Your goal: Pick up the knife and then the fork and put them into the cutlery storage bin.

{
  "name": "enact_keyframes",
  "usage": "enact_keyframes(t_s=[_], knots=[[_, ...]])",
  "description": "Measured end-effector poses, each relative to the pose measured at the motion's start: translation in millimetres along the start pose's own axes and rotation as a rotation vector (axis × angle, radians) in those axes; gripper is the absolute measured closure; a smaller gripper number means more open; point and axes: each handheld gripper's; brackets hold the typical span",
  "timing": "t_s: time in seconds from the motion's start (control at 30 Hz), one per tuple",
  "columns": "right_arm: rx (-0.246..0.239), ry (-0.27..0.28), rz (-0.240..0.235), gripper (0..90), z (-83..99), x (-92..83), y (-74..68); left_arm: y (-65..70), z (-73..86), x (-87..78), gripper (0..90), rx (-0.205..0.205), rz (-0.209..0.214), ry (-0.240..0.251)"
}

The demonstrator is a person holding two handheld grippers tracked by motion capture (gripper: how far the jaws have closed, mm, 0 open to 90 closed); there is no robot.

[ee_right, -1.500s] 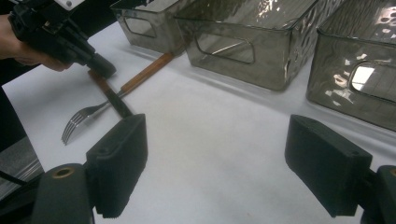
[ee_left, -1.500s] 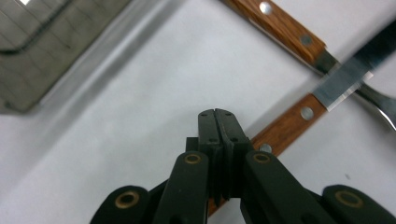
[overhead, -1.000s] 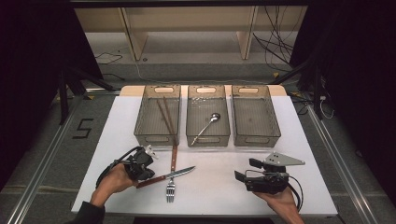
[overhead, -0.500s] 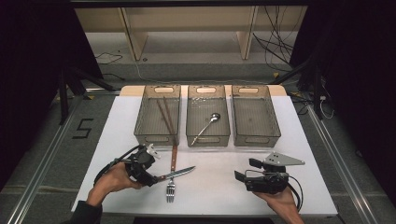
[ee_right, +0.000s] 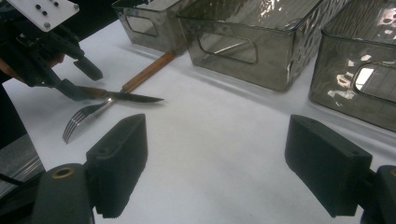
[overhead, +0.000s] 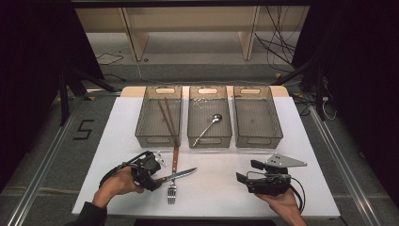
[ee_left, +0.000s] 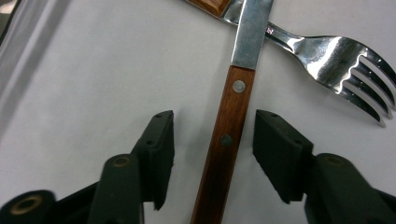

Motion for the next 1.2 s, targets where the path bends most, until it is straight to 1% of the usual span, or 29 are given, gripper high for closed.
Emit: enact_keyframes(t_s=[0.03,0.2,0.23,0.37,0.5,0.7,0.77,0.87,0.9,0.97,1.0,1.03,1.07,1.17,1.2], knots=[[0.000,0.000,0.000,22.1,0.0,0.0,0.0,0.2,-0.9,0.5,51.7,0.011,-0.001,-0.012],[0.000,-0.003,0.000,22.1,0.0,0.3,-0.2,1.5,-4.0,1.6,60.0,0.027,0.022,-0.024],[-0.001,-0.004,0.000,22.1,0.0,0.4,-0.4,1.2,-4.4,1.4,62.0,0.035,0.030,-0.031],[-0.003,-0.005,0.000,22.1,0.1,0.7,-0.4,0.3,-5.2,1.5,68.0,0.039,0.057,-0.038],[-0.002,-0.005,0.000,22.1,0.2,0.6,-0.3,0.9,-5.9,1.6,74.1,0.051,0.067,-0.036],[-0.004,-0.004,-0.001,22.1,0.2,0.6,-0.6,0.3,-4.0,1.7,75.5,0.048,0.073,-0.016],[-0.003,-0.005,0.000,22.1,0.1,0.5,-0.5,-0.1,-3.9,1.2,75.7,0.054,0.073,-0.018],[-0.003,-0.004,0.000,22.2,0.1,0.4,-0.3,0.5,-3.9,1.5,75.8,0.043,0.073,-0.003],[-0.003,-0.004,0.000,22.1,0.1,0.3,-0.3,0.2,-3.9,1.3,75.9,0.044,0.067,0.000],[-0.003,-0.004,0.000,22.1,0.1,0.2,-0.2,-0.6,-4.1,0.4,75.9,0.044,0.071,0.005],[-0.003,-0.004,-0.001,22.1,0.1,0.2,-0.3,-0.9,-4.1,-0.2,75.9,0.040,0.063,0.011],[-0.003,-0.004,-0.001,22.1,0.1,0.2,-0.4,-1.4,-4.1,-0.9,76.0,0.035,0.064,0.009],[-0.003,-0.003,-0.001,22.2,0.2,0.3,-0.5,-2.2,-3.8,-2.1,76.0,0.046,0.066,0.005],[-0.002,-0.003,-0.001,22.1,0.2,0.4,-0.5,-1.9,-3.0,-4.4,76.0,0.026,0.080,0.032],[-0.002,-0.004,-0.001,22.2,0.2,0.4,-0.4,-2.5,-3.2,-5.4,75.9,0.029,0.082,0.036]])
Point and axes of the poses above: each handheld gripper's, and its own axes: x roughly forward along the jaws, z roughly out of its underside, y roughly to its right
